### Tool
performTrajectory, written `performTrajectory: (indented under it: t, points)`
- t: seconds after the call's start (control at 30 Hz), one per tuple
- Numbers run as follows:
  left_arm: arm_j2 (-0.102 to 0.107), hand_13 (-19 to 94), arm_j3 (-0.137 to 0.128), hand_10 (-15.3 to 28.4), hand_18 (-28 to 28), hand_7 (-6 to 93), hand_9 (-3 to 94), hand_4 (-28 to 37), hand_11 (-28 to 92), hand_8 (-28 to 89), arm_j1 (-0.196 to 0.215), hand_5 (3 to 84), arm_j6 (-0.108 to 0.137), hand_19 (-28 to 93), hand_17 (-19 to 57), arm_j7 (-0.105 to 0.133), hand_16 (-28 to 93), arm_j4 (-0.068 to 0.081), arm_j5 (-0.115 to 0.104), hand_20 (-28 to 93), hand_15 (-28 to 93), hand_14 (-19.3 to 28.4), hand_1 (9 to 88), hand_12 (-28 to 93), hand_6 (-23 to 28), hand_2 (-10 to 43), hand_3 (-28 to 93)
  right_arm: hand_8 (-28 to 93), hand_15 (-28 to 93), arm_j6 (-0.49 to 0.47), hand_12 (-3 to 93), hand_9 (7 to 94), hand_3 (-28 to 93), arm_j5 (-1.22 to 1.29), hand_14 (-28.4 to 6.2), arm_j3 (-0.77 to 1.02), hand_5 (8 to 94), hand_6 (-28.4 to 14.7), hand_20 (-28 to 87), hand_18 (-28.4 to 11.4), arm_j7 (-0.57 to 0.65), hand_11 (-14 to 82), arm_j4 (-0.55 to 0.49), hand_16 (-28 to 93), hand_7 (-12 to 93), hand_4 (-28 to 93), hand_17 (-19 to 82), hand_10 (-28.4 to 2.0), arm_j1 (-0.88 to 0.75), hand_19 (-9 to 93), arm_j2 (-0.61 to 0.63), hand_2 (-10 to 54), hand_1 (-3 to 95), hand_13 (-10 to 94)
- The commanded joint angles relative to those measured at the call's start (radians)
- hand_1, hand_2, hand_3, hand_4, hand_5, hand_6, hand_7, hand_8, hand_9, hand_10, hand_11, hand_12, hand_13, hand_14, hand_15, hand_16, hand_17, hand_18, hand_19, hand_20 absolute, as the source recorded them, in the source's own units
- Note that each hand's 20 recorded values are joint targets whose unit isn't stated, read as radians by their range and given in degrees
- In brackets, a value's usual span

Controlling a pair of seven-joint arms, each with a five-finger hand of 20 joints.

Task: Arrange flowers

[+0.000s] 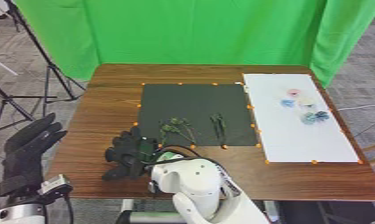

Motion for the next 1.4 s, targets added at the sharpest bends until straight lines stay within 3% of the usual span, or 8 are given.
performTrajectory:
  t: [0.03,0.23,0.53,0.73,0.87,1.13,1.3,1.4]
  points:
    - [-0.007,26,0.003,20.1,22.0,16.2,35.1,-18.9,38,-11,0.006,41.0,-0.015,60,-9.7,0.0,-18,0.005,0.001,4,66,27.6,24.8,7,10.4,6.2,85,-12,74,0.027,14.1,41.4,79,-0.311,-26.2,0.09,56.4,-3.7,8,-24.4,-0.179,19.6,0.041,9,13,-25,7,-15.7,-0.053,76,-0.055,16.3,14.0,24]
    - [-0.015,26,0.003,20.0,22.0,16.2,35.1,-18.7,38,-11,-0.012,40.9,-0.028,60,-9.7,-0.017,-18,0.01,0.015,4,66,27.6,24.9,7,10.4,6.2,85,-12,71,-0.076,13.3,42.4,82,-0.325,-25.6,0.121,50.4,-4.9,12,-24.2,-0.219,15.1,0.078,8,13,-25,6,-14.2,-0.027,73,-0.071,16.8,11.9,24]
    - [0.008,26,0.034,20.0,22.1,16.2,35.1,-18.6,38,-11,-0.047,40.9,-0.026,60,-9.7,-0.006,-18,0.023,0.001,4,66,27.6,24.9,7,10.4,6.2,85,-12,68,-0.11,12.5,36.4,83,-0.306,-25.9,0.101,42.1,-5.0,15,-24.0,-0.146,10.8,0.122,9,14,-25,4,-12.4,0.021,70,-0.058,18.6,9.8,22]
    - [0.001,26,0.031,20.1,22.1,16.1,35.0,-18.6,38,-11,-0.048,40.9,-0.031,60,-9.7,-0.009,-18,0.022,0.011,4,66,27.6,25.1,7,10.5,6.4,85,-12,69,-0.089,12.2,34.3,83,-0.244,-26.1,0.056,40.2,-5.9,18,-24.3,-0.014,10.0,0.144,9,13,-24,4,-12.3,0.07,69,-0.015,18.8,9.2,22]
    - [0.01,26,0.03,20.1,22.1,16.1,35.1,-18.5,38,-11,-0.04,40.9,-0.025,60,-9.7,0.002,-18,0.022,0.0,4,66,27.6,25.0,7,10.5,6.2,85,-11,70,-0.068,12.1,34.1,83,-0.169,-26.2,0.024,40.5,-6.6,19,-24.6,0.082,10.0,0.155,9,13,-24,4,-12.4,0.1,69,0.02,18.2,8.9,23]
    - [0.017,26,0.043,20.1,22.0,16.2,35.1,-18.6,38,-11,-0.053,40.9,-0.024,60,-9.7,0.003,-18,0.026,-0.005,4,66,27.6,25.0,7,10.4,6.3,85,-11,72,-0.059,11.9,34.4,83,-0.129,-26.5,0.003,41.9,-7.5,21,-25.2,0.144,10.5,0.158,8,12,-23,3,-12.5,0.119,69,0.027,17.6,8.8,24]
    - [0.014,26,0.041,20.1,22.0,16.2,35.1,-18.6,38,-11,-0.053,40.9,-0.026,60,-9.7,-0.006,-18,0.024,0.004,4,66,27.6,25.0,7,10.5,6.3,85,-11,72,-0.05,11.7,34.4,83,-0.132,-26.6,0.005,42.5,-7.8,23,-25.5,0.143,10.9,0.155,8,12,-23,3,-12.7,0.117,69,0.029,17.4,8.9,25]
    - [0.019,26,0.035,20.0,22.0,16.1,35.1,-18.6,38,-11,-0.04,40.9,-0.017,60,-9.7,-0.001,-18,0.02,-0.005,4,66,27.6,25.1,7,10.5,6.3,85,-11,73,0.001,11.7,35.4,83,-0.147,-26.7,0.003,44.0,-7.5,23,-25.6,0.136,11.1,0.144,8,12,-23,3,-14.2,0.106,69,0.034,16.9,9.0,25]
